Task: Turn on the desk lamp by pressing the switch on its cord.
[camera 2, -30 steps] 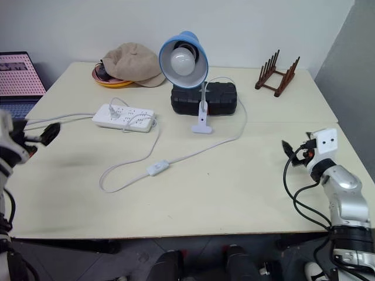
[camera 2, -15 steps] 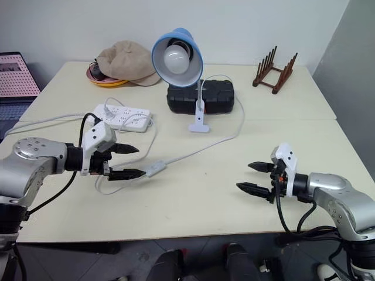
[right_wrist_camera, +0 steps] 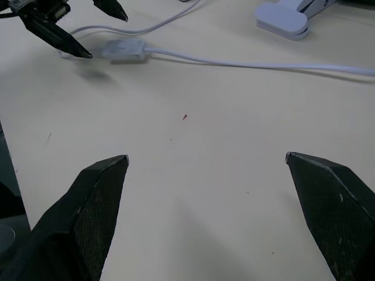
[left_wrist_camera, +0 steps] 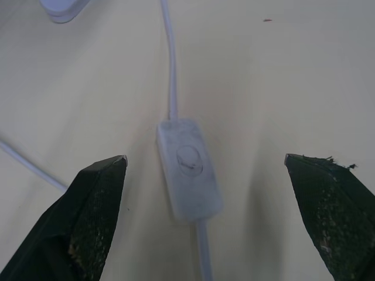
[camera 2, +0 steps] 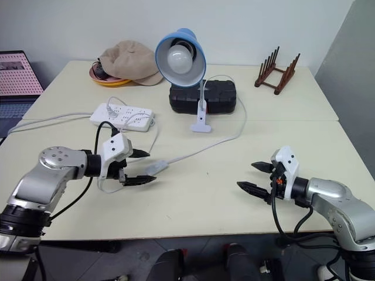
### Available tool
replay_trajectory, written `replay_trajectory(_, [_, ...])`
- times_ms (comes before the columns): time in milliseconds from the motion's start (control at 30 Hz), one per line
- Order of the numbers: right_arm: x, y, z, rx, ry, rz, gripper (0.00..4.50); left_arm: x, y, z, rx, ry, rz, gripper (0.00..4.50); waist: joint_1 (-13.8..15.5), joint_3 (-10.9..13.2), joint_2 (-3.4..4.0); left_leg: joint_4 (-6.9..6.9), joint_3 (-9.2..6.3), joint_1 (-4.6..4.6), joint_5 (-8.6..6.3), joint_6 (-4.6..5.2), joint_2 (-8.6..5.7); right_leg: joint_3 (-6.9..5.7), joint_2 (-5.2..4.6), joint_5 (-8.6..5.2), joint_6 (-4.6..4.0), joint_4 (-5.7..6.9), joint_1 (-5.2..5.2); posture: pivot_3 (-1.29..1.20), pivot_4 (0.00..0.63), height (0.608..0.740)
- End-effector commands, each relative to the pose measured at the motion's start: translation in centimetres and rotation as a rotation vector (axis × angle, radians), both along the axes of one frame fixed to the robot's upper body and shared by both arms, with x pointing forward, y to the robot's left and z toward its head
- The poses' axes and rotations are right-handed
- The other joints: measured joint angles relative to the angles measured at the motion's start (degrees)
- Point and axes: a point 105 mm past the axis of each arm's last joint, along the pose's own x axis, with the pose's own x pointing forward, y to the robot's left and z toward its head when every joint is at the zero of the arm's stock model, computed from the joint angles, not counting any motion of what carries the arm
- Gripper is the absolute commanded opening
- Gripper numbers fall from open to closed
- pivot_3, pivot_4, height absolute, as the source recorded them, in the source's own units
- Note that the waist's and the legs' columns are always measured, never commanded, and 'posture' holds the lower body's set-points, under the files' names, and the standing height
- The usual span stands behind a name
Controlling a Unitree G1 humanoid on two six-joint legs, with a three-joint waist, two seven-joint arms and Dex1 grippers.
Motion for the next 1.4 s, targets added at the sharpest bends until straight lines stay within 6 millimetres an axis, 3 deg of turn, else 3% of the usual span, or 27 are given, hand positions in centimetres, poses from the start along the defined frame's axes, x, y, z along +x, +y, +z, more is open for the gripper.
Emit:
replay_trajectory(33, [-0.2, 0.1, 1.0, 0.007, -0.045, -0.004, 4.50, 0.6, -0.9, -0.1, -0.001, -0.063, -0.030, 4.49, 0.07, 0.00, 0.00, 0.00, 0.00, 0.00, 0.00, 0.00, 0.00, 0.00, 0.00, 0.00, 0.01, -0.01, 0.00, 0.00, 0.150, 0.740])
replay_trajectory(233, [-0.4, 0.1, 1.2, 0.006, -0.057, -0.029, 4.50, 2.2, -0.6, -2.3, 0.069, -0.107, -0.024, 4.49, 0.17, 0.00, 0.00, 0.00, -0.03, 0.02, 0.00, 0.00, 0.00, -0.01, 0.03, 0.05, 0.08, 0.04, 0.00, 0.00, 0.150, 0.740])
replay_trajectory(367, [-0.6, 0.1, 1.2, 0.008, -0.060, -0.037, 4.50, 3.1, 0.3, -2.2, 0.065, -0.123, 0.017, 4.49, 0.36, -0.01, 0.00, 0.05, -0.04, 0.05, 0.01, 0.01, 0.00, 0.00, 0.03, 0.04, 0.05, 0.06, 0.05, 0.00, 0.150, 0.740])
replay_trajectory(567, [-0.8, -0.2, 0.9, 0.011, -0.064, -0.071, 4.50, 2.3, 1.9, -2.6, 0.079, -0.096, 0.020, 4.49, 0.22, -0.01, 0.00, 0.07, -0.05, 0.12, 0.01, 0.01, 0.01, 0.00, 0.03, 0.05, 0.06, 0.07, 0.12, 0.00, 0.150, 0.740])
replay_trajectory(933, [-0.9, -0.3, 0.8, 0.020, -0.064, -0.087, 4.50, 1.3, 2.7, -3.3, 0.074, -0.027, 0.030, 4.49, -0.20, -0.03, 0.03, 0.06, -0.07, 0.16, 0.00, 0.01, 0.02, -0.01, 0.04, 0.05, 0.06, 0.09, 0.14, 0.00, 0.150, 0.740])
replay_trajectory(1033, [-0.9, -0.3, 0.8, 0.020, -0.063, -0.084, 4.50, 1.1, 2.9, -3.5, 0.081, -0.024, 0.029, 4.07, -0.22, -0.04, 0.04, 0.06, -0.07, 0.18, 0.01, 0.01, 0.02, -0.01, 0.04, 0.04, 0.06, 0.09, 0.16, 0.00, 0.150, 0.740])
replay_trajectory(1400, [-0.7, 0.3, 0.6, 0.029, -0.049, -0.065, 4.50, 0.5, 3.2, -3.4, 0.069, -0.017, 0.048, 1.62, -0.38, -0.05, 0.05, 0.06, -0.09, 0.26, 0.01, 0.01, 0.02, -0.01, 0.04, 0.03, 0.04, 0.13, 0.23, 0.00, 0.150, 0.740])
